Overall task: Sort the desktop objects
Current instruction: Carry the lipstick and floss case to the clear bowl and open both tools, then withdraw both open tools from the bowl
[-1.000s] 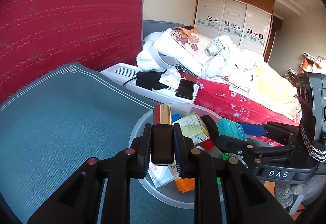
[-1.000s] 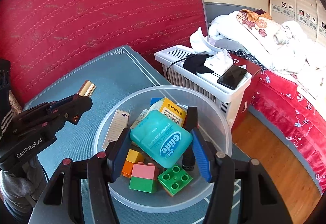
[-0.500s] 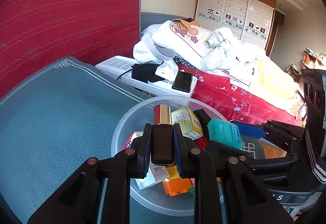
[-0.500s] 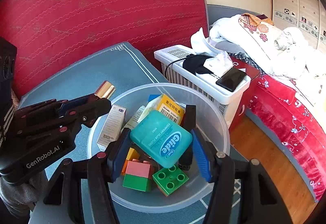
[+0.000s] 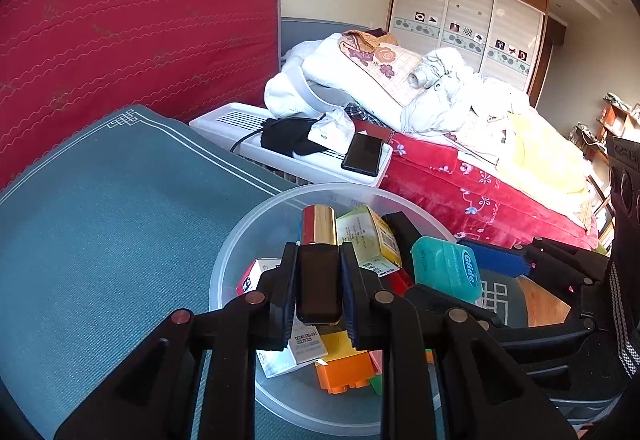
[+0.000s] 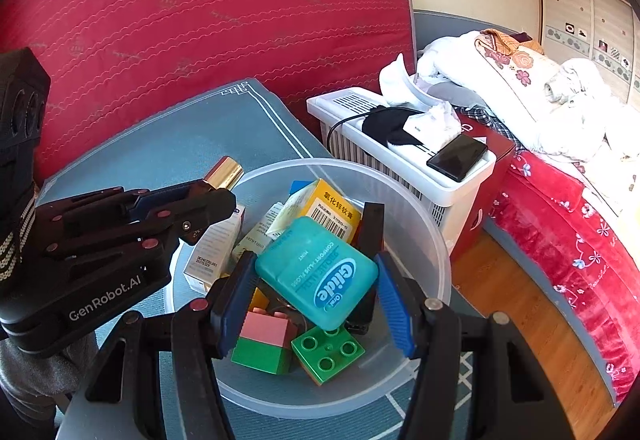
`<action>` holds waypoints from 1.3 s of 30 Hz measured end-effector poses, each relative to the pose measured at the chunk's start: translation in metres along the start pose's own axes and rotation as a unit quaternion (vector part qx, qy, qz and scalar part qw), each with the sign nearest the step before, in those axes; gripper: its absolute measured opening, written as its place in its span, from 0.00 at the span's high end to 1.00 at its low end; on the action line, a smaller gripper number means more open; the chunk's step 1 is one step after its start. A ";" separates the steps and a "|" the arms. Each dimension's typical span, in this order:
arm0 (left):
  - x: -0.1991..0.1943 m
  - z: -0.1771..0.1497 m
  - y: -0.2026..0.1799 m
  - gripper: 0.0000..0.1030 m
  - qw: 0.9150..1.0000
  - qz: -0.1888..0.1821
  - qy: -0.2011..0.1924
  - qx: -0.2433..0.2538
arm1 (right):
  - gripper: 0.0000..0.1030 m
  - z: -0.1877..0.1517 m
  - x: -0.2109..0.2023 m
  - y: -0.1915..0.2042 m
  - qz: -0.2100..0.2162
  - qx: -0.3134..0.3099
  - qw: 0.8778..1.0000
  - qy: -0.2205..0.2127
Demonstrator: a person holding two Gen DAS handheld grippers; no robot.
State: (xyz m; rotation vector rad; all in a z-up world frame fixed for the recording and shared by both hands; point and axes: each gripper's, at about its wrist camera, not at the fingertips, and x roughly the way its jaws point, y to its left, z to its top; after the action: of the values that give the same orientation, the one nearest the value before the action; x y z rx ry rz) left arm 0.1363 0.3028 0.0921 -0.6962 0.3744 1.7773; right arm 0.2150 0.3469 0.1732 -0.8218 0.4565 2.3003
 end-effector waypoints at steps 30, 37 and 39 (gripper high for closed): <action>-0.006 0.004 0.021 0.38 0.998 0.018 -0.015 -0.057 | 0.31 -0.005 0.009 -0.018 0.016 0.016 0.999 0.022; -0.025 -0.002 0.026 0.28 0.994 0.074 -0.042 -0.074 | 0.22 -0.008 0.004 -0.020 0.012 0.015 0.999 0.031; -0.029 -0.003 0.029 0.28 0.990 0.096 -0.045 -0.089 | 0.22 -0.008 0.003 -0.020 0.008 0.014 0.999 0.035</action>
State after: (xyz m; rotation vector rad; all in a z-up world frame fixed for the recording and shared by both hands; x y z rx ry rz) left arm 0.1152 0.2695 0.1051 -0.7214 0.2307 2.0360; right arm 0.2298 0.3588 0.1631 -0.8889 0.5280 2.2808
